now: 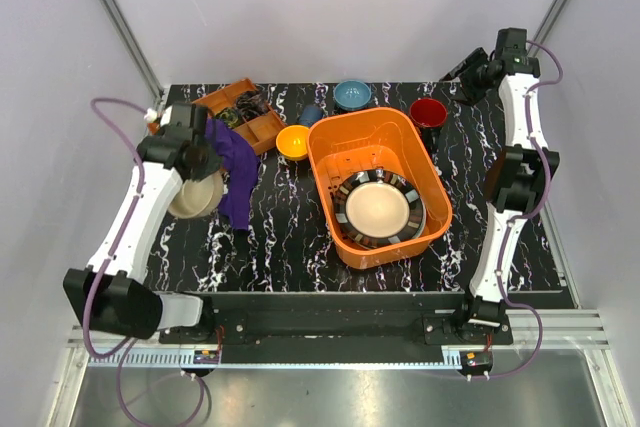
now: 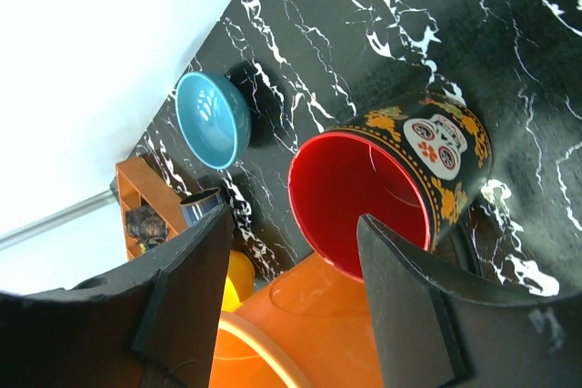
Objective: Place the mixed dishes into the plastic bin
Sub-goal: Pick up the bowl from the center of the board, then place the bowl in the plastic bin.
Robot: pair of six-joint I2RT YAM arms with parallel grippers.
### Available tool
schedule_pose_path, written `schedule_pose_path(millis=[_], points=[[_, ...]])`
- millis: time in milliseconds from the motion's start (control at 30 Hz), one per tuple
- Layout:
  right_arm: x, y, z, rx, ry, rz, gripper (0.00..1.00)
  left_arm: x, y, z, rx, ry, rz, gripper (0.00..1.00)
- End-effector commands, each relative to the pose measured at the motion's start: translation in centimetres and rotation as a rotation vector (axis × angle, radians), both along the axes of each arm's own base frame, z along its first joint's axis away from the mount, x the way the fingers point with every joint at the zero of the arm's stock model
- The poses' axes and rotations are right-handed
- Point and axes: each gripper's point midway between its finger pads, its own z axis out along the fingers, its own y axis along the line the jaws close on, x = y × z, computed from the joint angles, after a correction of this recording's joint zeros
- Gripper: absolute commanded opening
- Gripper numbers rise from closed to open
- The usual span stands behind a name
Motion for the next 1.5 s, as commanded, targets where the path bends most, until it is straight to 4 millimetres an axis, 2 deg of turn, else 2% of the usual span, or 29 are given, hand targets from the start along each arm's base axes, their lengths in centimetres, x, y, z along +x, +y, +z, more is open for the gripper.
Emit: schedule_pose_path(millis=[0,33,100,133,167,200,233,300,333,400,433,500,533,600,633,833,1200,1333,1467], points=[[-0.8,-0.8,5.4,-0.010,-0.093,-0.062,0.66,5.2,-3.2,6.5,0.068,-0.182,-0.116,0.00],[-0.8,-0.8,5.5,-0.008,-0.092,-0.063,0.66,5.9,-4.7,8.5,0.065,-0.228,-0.155,0.00],[-1.0,-1.1,5.6,-0.011,-0.093,-0.069,0.66,7.2,-6.0,8.7,0.090,-0.226,-0.201,0.00],[-1.1,-1.3,5.5,-0.013,-0.089,-0.076,0.66,7.8,-7.4,10.3,0.085,-0.263,-0.235,0.00],[-1.3,-1.4,5.8,-0.014,-0.093,-0.079,0.66,8.2,-8.1,10.8,0.086,-0.273,-0.256,0.00],[-1.4,-1.5,6.0,-0.016,-0.094,-0.082,0.67,9.0,-8.8,10.3,0.101,-0.256,-0.284,0.00],[-1.5,-1.9,5.8,-0.017,-0.088,-0.090,0.67,9.4,-10.1,12.0,0.095,-0.298,-0.318,0.00],[-1.9,-2.1,6.1,-0.019,-0.090,-0.094,0.66,10.1,-11.6,12.6,0.115,-0.305,-0.379,0.00],[-2.1,-2.5,5.7,-0.021,-0.079,-0.101,0.67,10.7,-13.3,13.4,0.114,-0.326,-0.422,0.00],[-2.4,-2.9,6.1,-0.025,-0.083,-0.112,0.67,11.0,-14.9,13.6,0.135,-0.329,-0.486,0.00],[-2.7,-3.0,5.5,-0.023,-0.068,-0.115,0.67,11.4,-16.8,14.2,0.135,-0.347,-0.528,0.00],[-3.1,-3.6,5.8,-0.026,-0.071,-0.124,0.67,11.3,-18.3,14.7,0.161,-0.354,-0.589,0.00],[-3.5,-3.7,5.7,-0.027,-0.065,-0.127,0.67,11.0,-19.9,16.2,0.157,-0.392,-0.622,0.00],[-3.8,-4.2,5.5,-0.027,-0.064,-0.134,0.67,11.1,-21.7,15.7,0.165,-0.382,-0.674,0.00],[-4.2,-4.3,5.2,-0.024,-0.052,-0.140,0.67,10.6,-22.9,16.4,0.154,-0.403,-0.701,0.00],[-5.3,-4.8,4.3,-0.006,-0.042,-0.165,0.67,8.3,-27.6,16.2,0.111,-0.410,-0.851,0.00],[-5.9,-4.4,3.5,0.024,-0.040,-0.180,0.67,3.4,-33.4,15.3,0.113,-0.409,-1.058,0.00],[-6.1,-4.3,4.3,0.020,-0.059,-0.177,0.67,1.1,-35.9,14.6,0.123,-0.406,-1.146,0.00],[-6.4,-4.3,4.8,0.012,-0.069,-0.177,0.67,-0.2,-37.7,13.3,0.125,-0.388,-1.192,0.00]])
